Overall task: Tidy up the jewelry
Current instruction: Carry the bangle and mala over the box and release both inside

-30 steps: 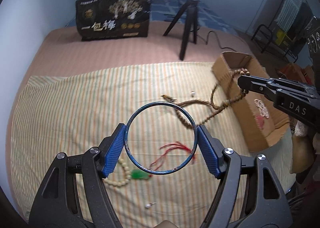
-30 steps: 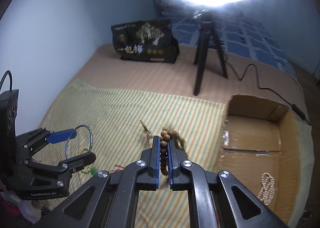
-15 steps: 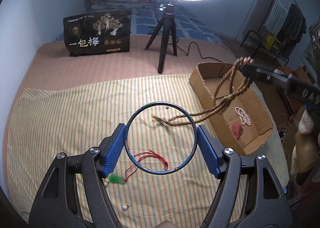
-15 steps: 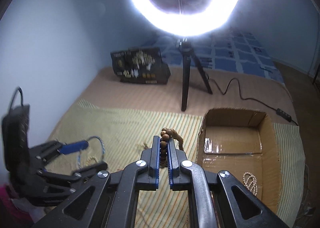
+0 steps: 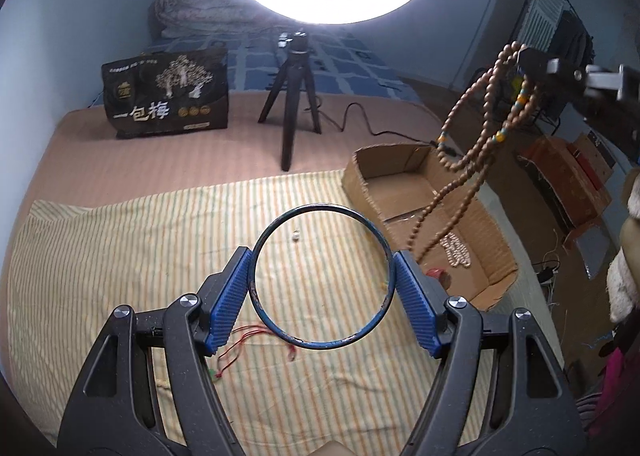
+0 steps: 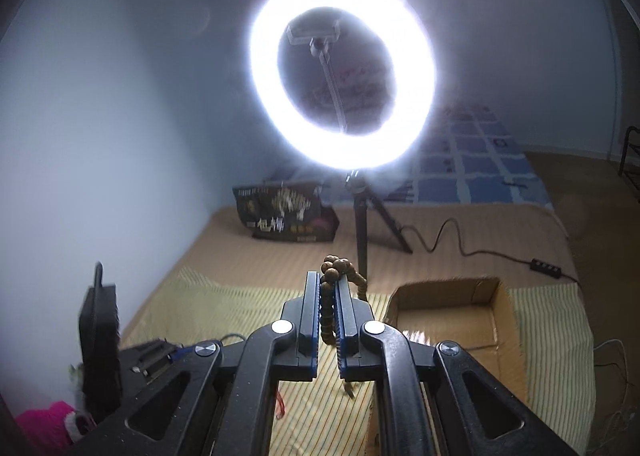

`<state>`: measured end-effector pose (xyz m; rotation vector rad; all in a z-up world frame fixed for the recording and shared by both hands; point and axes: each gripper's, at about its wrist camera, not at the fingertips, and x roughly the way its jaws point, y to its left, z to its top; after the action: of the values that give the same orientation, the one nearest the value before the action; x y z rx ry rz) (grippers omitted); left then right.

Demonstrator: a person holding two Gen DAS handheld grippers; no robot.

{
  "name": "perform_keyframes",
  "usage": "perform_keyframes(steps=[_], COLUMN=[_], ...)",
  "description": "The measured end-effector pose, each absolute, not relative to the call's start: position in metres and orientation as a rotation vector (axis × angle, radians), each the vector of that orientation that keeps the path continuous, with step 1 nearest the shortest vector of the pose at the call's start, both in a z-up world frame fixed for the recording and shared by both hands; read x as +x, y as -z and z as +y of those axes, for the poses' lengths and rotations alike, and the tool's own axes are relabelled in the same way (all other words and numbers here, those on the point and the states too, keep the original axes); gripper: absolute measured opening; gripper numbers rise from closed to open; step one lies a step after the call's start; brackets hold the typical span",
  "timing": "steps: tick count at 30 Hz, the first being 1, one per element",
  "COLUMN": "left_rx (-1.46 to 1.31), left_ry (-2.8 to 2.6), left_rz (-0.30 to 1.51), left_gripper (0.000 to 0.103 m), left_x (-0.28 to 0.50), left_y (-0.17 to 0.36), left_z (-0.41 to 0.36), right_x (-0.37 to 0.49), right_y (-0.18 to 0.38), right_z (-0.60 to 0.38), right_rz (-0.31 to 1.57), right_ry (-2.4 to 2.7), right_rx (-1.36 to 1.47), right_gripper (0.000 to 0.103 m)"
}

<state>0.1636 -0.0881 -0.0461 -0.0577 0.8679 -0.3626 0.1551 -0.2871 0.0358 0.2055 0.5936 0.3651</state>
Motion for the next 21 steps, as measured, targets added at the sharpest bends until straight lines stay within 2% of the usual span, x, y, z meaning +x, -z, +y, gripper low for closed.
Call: perform_keyframes(steps=[9,21], left_rx=[-0.032,0.023], left_ry=[0.418,0.465], left_rz=[0.856,0.857], left_gripper=[0.073,0.073], left_x=[0.166,0.186], left_y=[0.043,0.058], left_z=[-0.128,-0.179], right_x=[0.152,0.169], right_y=[-0.052,-0.028], right_z=[-0.329,-0.371], right_rz=[0.537,0.601], right_ry=[-0.306,-0.242], right_rx=[0.269,0.297], right_gripper=[0.004,0.004])
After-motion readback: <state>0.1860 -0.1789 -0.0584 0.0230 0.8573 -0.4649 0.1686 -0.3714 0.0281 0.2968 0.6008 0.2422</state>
